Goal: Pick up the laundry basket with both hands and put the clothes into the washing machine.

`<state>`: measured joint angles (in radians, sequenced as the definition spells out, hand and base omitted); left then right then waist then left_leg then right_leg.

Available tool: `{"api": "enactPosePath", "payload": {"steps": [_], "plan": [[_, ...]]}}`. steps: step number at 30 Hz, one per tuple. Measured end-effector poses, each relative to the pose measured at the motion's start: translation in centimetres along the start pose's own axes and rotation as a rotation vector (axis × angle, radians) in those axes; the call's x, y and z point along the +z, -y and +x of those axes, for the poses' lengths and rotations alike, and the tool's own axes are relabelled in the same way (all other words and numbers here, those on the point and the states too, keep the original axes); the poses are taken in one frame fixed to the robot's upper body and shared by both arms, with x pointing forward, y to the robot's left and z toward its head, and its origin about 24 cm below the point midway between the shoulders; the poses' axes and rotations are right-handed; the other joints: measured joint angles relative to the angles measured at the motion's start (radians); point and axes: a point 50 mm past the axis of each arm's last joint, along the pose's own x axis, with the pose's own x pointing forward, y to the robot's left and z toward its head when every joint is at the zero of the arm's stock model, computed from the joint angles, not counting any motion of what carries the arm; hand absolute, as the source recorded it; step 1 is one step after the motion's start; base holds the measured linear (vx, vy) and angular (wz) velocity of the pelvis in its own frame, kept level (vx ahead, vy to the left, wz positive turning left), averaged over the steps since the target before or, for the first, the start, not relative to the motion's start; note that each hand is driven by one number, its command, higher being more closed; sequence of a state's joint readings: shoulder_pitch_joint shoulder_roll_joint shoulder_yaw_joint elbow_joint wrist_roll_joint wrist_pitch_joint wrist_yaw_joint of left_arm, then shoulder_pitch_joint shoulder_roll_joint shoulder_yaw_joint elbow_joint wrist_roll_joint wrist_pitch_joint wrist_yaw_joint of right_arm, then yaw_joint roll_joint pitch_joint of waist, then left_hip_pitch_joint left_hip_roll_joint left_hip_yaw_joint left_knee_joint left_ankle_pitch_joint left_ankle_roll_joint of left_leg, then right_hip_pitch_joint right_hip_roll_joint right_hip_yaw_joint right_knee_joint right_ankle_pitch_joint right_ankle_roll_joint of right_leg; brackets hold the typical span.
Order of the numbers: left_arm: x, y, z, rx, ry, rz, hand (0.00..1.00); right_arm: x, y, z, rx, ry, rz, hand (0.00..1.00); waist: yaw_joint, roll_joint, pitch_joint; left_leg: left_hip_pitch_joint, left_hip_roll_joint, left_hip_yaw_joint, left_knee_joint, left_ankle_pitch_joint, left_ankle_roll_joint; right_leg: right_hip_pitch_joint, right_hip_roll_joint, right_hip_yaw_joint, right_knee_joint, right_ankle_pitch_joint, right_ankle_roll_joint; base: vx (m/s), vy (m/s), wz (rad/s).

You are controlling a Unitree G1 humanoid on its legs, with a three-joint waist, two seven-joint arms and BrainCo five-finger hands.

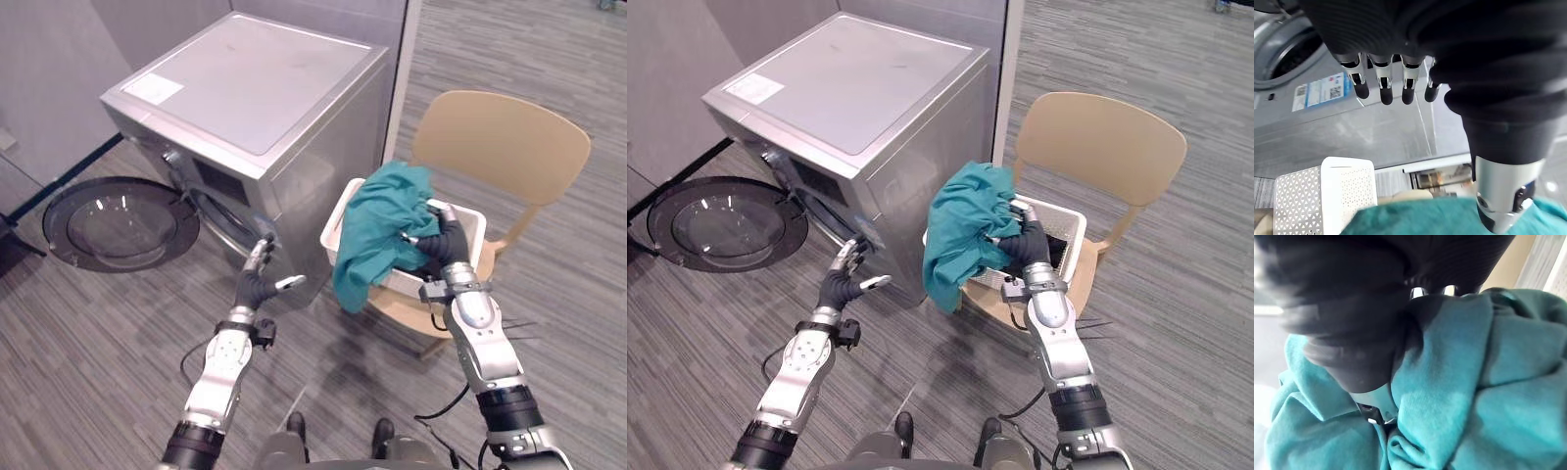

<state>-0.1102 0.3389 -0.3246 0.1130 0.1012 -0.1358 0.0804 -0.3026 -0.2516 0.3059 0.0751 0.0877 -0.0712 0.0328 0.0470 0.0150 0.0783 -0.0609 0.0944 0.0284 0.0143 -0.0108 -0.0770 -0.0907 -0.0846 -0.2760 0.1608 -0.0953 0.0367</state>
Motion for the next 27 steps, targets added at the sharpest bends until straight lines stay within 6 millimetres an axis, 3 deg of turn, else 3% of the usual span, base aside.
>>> {"api": "enactPosePath", "payload": {"steps": [3, 5, 6, 7, 8, 17, 21, 27], "plan": [[0.2, -0.1, 0.2, -0.016, 0.011, 0.059, 0.0, 0.5, -1.6, 1.2, 0.101, 0.016, -0.022, 1.0, 0.003, -0.002, -0.003, 0.006, -0.011, -0.001, -0.002, 0.007, 0.01, 0.021, -0.005, 0.003, -0.033, 0.024, 0.008, -0.06, 0.075, 0.05], [0.7, 0.2, 1.2, -0.051, 0.039, 0.136, 0.0, 0.3, -2.7, 1.8, 0.157, 0.0, -0.032, 1.0, 0.025, -0.002, -0.006, 0.005, -0.012, -0.001, -0.02, 0.025, 0.013, 0.023, 0.0, 0.006, -0.06, 0.049, 0.006, -0.09, 0.025, -0.02], [0.6, 0.3, 1.3, -0.049, 0.037, 0.172, 1.0, 0.1, -3.3, 1.9, 0.183, -0.013, -0.035, 1.0, 0.025, -0.002, -0.007, 0.009, -0.011, -0.003, -0.035, 0.038, 0.013, 0.024, 0.003, 0.006, -0.066, 0.056, 0.005, -0.08, -0.006, -0.02], [0.5, 0.5, 1.3, -0.051, 0.032, 0.182, 1.0, -0.1, -3.6, 1.9, 0.191, -0.019, -0.033, 1.0, 0.025, -0.002, -0.007, 0.011, -0.009, -0.003, -0.043, 0.043, 0.011, 0.024, 0.005, 0.006, -0.069, 0.059, 0.002, -0.06, -0.016, -0.01], [0.2, 0.6, 1.3, -0.052, 0.023, 0.194, 1.0, -0.2, -4.0, 1.9, 0.203, -0.026, -0.032, 0.0, 0.025, -0.003, -0.008, 0.013, -0.009, -0.003, -0.051, 0.049, 0.011, 0.024, 0.01, 0.007, -0.077, 0.066, -0.001, -0.05, -0.014, -0.05], [-1.5, 1.3, 0.9, 0.013, -0.079, 0.194, 1.0, -2.7, -6.0, -0.5, 0.24, -0.133, 0.125, 0.0, 0.026, -0.006, -0.012, 0.016, 0.029, -0.009, -0.069, 0.065, -0.012, 0.025, 0.056, 0.012, -0.099, 0.083, -0.021, -0.02, -0.048, -0.04], [-2.5, 1.0, 0.2, 0.1, -0.145, 0.115, 1.0, -4.1, -6.5, -2.1, 0.248, -0.19, 0.166, 0.0, 0.025, -0.006, -0.013, 0.021, 0.042, -0.001, -0.069, 0.066, -0.014, 0.025, 0.07, 0.024, -0.1, 0.083, -0.022, 0.01, -0.044, -0.08], [-3.3, 0.9, -0.7, 0.219, -0.204, -0.032, 1.0, -5.7, -5.0, -4.2, 0.092, -0.251, 0.215, 0.0, 0.025, -0.007, -0.013, 0.034, 0.043, 0.0, -0.069, 0.066, -0.014, 0.035, 0.072, 0.029, -0.094, 0.08, -0.025, 0.0, -0.004, -0.01]]}}
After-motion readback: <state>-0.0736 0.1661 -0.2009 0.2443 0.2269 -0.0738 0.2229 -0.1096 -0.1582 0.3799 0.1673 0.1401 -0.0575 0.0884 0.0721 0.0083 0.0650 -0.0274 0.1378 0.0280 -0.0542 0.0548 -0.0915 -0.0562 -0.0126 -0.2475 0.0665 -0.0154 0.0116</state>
